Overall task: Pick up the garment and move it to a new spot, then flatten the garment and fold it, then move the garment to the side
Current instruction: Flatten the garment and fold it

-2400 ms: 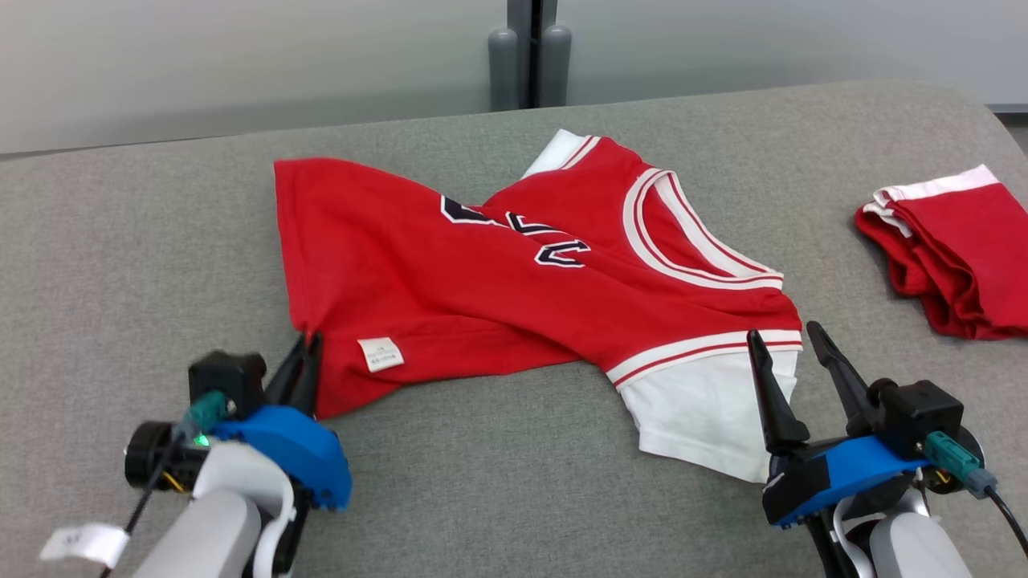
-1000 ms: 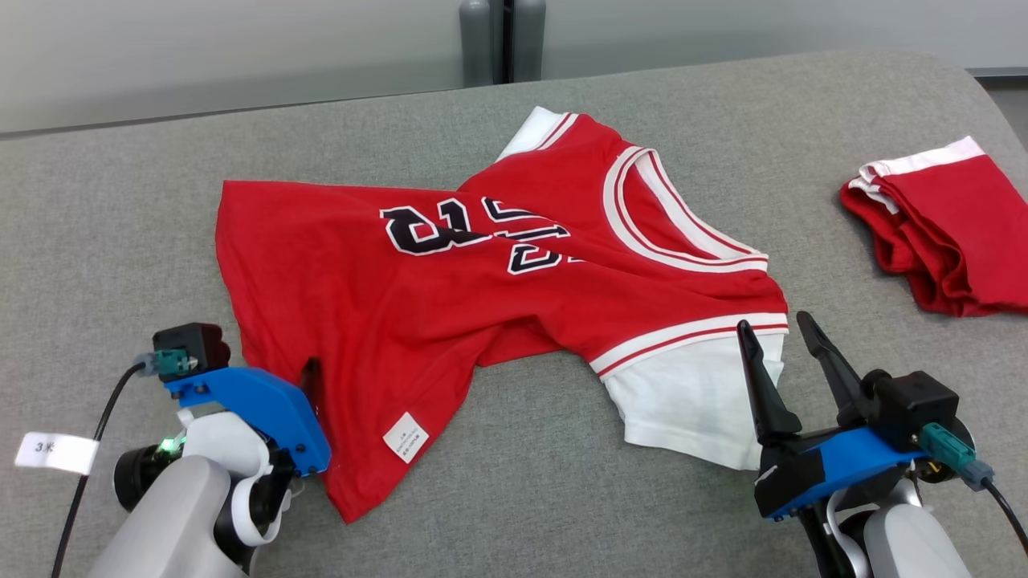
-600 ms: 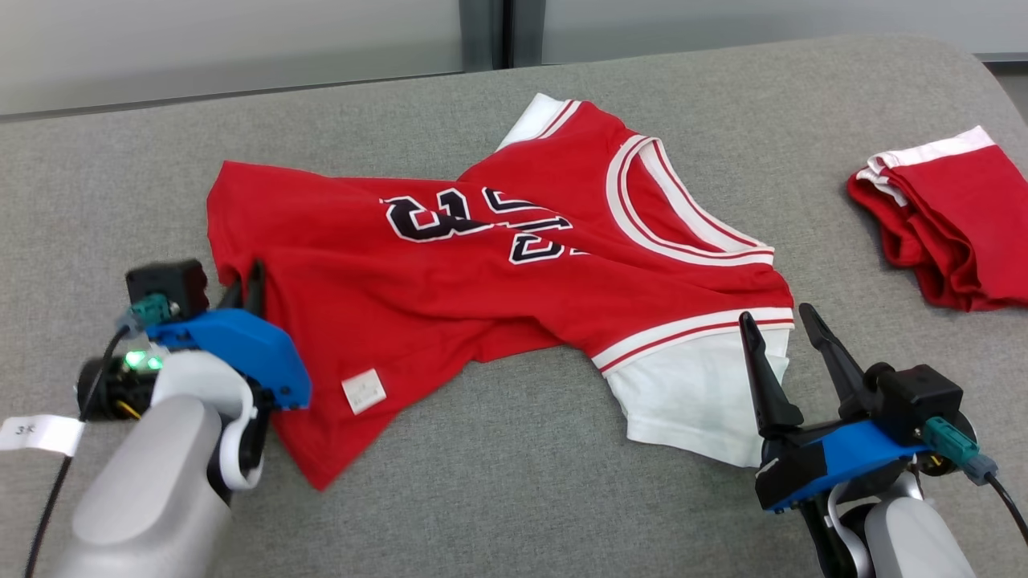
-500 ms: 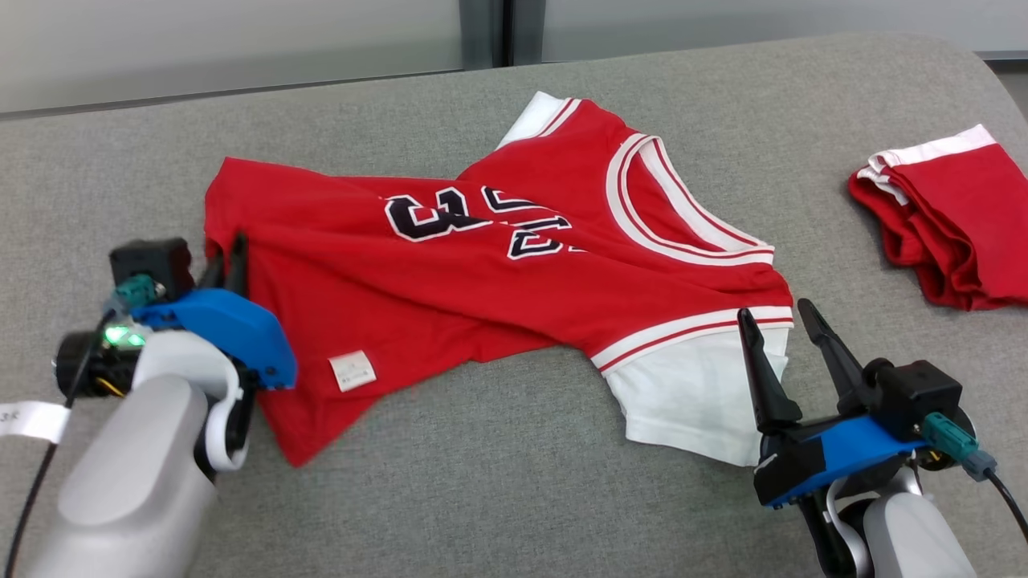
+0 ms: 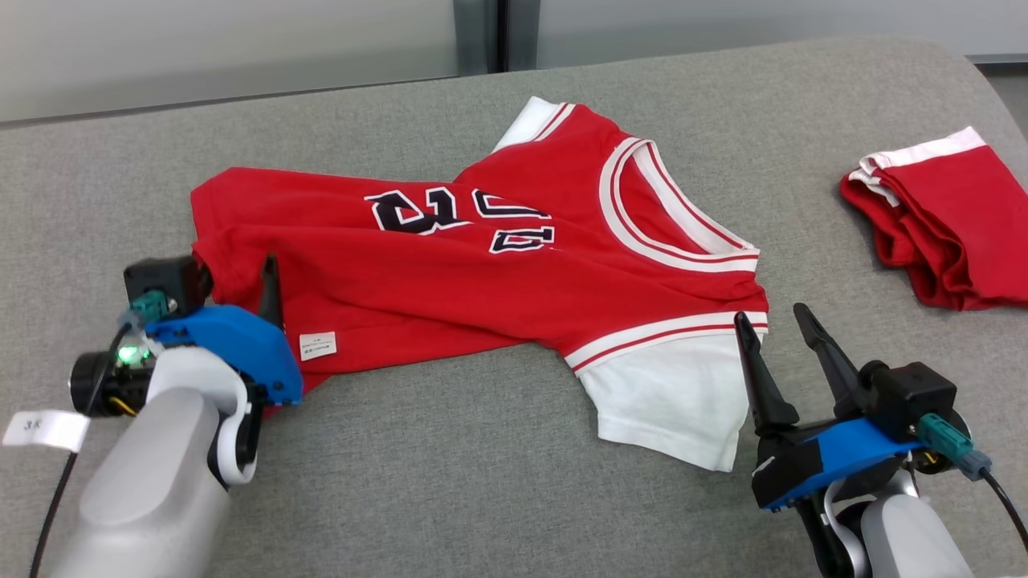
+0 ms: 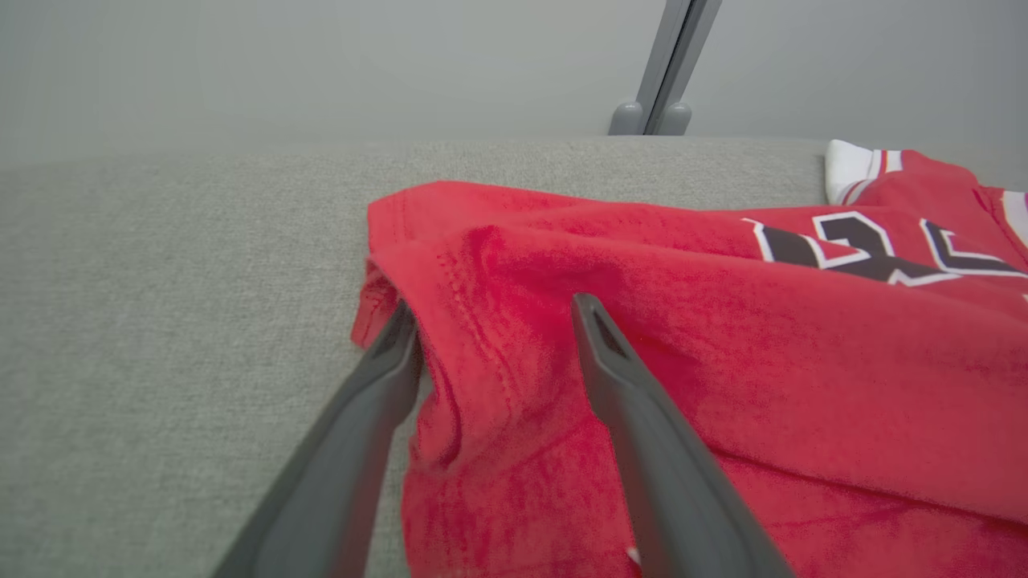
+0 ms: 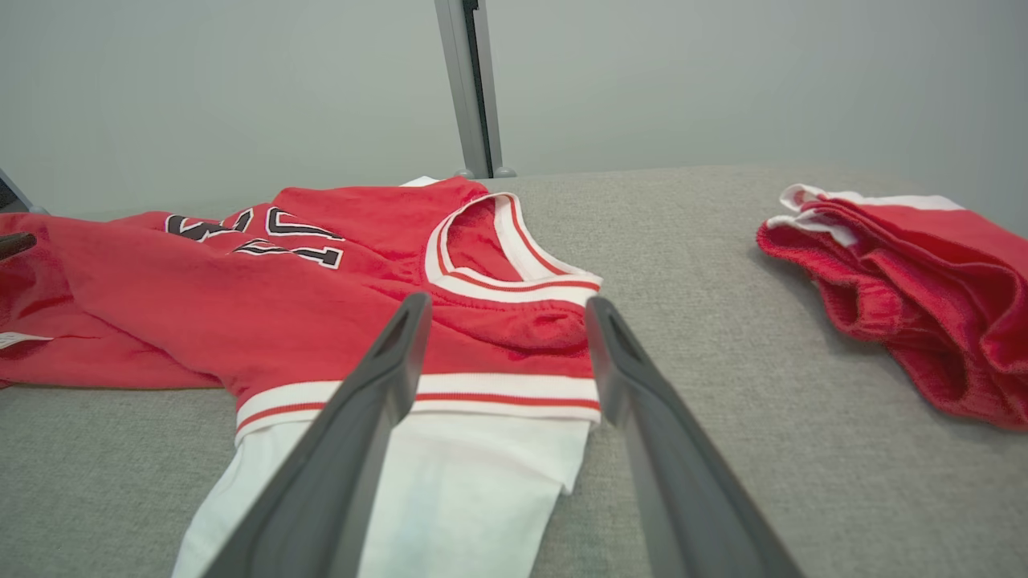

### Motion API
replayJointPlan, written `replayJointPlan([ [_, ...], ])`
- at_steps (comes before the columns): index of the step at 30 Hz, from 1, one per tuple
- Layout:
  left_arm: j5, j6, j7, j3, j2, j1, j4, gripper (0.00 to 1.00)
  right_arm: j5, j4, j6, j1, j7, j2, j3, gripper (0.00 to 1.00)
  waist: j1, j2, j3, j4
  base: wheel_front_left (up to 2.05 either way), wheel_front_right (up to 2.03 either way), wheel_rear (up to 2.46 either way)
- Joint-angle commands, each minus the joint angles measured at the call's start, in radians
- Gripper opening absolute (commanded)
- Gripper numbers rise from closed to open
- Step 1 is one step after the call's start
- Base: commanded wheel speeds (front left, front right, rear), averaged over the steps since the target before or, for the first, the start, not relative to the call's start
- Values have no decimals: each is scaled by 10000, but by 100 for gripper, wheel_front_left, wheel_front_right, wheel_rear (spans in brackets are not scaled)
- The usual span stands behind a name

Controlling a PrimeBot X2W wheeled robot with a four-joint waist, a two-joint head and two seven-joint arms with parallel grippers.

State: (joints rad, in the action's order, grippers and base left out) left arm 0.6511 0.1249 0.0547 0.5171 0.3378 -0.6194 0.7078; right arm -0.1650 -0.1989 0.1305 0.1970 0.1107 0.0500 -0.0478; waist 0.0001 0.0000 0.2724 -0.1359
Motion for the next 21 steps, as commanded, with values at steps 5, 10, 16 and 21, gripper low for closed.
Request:
replayJointPlan([
  [5,361,-101,304,-172,-97,696,41,100,29,-24,5,-103,-2,9,147,100,-1,0,-166,49,0,0,0],
  [10,492,12,544,-249,25,1415,-524,100,57,34,5,-230,-44,10,294,100,-1,0,-380,156,0,0,0],
  [16,697,133,162,-104,65,2237,-1428,100,87,162,5,-432,-182,10,351,100,-1,0,-642,353,0,0,0],
  [21,881,217,-793,36,140,2147,-1610,100,96,260,5,-437,-262,10,276,100,-1,0,-684,393,0,0,0],
])
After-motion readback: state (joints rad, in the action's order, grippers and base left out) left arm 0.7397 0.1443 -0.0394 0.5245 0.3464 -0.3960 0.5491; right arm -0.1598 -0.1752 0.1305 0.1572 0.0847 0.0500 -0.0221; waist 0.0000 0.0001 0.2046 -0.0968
